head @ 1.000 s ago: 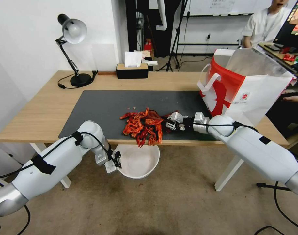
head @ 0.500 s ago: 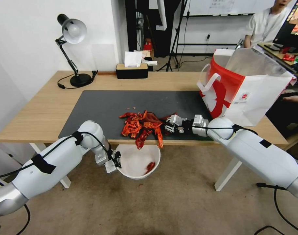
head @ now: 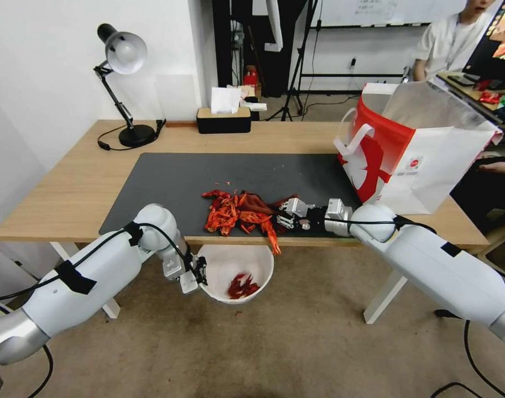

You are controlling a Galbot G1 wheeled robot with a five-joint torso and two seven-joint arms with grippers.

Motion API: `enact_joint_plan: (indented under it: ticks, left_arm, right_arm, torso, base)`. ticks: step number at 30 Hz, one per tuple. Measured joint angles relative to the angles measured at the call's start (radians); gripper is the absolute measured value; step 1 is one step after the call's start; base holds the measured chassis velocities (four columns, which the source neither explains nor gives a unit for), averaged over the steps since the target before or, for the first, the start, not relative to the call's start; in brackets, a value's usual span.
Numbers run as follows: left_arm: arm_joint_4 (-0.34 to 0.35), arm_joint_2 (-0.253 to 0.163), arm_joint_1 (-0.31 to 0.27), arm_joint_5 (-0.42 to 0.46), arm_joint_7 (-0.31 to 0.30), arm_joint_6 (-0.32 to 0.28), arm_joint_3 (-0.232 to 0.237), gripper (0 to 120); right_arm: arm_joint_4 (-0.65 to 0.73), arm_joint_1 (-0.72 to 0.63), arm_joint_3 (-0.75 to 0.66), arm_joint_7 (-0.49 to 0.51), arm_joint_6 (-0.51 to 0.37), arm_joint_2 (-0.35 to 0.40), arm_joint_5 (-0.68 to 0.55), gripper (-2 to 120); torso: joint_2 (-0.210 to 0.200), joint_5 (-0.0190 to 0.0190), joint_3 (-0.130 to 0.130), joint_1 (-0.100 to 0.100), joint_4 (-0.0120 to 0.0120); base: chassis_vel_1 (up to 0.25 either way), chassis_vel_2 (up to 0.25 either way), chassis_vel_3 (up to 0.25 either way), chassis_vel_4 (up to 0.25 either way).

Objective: Sweep shrimp from table into container with towel, then put container into takeout bag.

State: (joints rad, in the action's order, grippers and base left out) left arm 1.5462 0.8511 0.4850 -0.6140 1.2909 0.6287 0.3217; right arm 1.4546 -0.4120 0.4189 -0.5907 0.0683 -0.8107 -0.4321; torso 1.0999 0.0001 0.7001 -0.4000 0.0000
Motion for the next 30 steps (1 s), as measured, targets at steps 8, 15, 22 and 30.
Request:
enact_joint_plan:
  ticks: [8,15,22,30]
  left_arm:
    - [0.001,-0.003,0.001,0.000,0.002,-0.002,0.000,0]
    - [0.004,-0.001,0.003,0.000,0.006,-0.005,0.001,0]
    - [0.007,-0.004,0.002,0.000,0.009,-0.006,0.001,0]
    - [0.009,-0.012,0.002,0.000,0.011,-0.006,0.001,0]
  right_arm:
    - [0.022,-0.010,-0.006,0.001,-0.016,0.002,0.000,7]
    - [0.048,-0.024,-0.014,0.011,-0.043,0.009,0.000,7]
    - [0.069,-0.041,-0.027,0.016,-0.057,0.020,0.000,7]
    - [0.091,-0.061,-0.043,0.022,-0.065,0.028,0.000,7]
  torso:
    - [0.000,0.0000,0.000,0.000,0.0001]
    - [0.000,0.0001,0.000,0.000,0.0002]
    - [0.000,0.0000,0.000,0.000,0.0001]
    - [0.000,0.0000,0.000,0.000,0.0000]
  base:
    - [0.000,0.000,0.000,0.000]
    - [0.000,0.000,0.000,0.000]
    - [0.000,0.000,0.000,0.000]
    - [0.000,0.000,0.000,0.000]
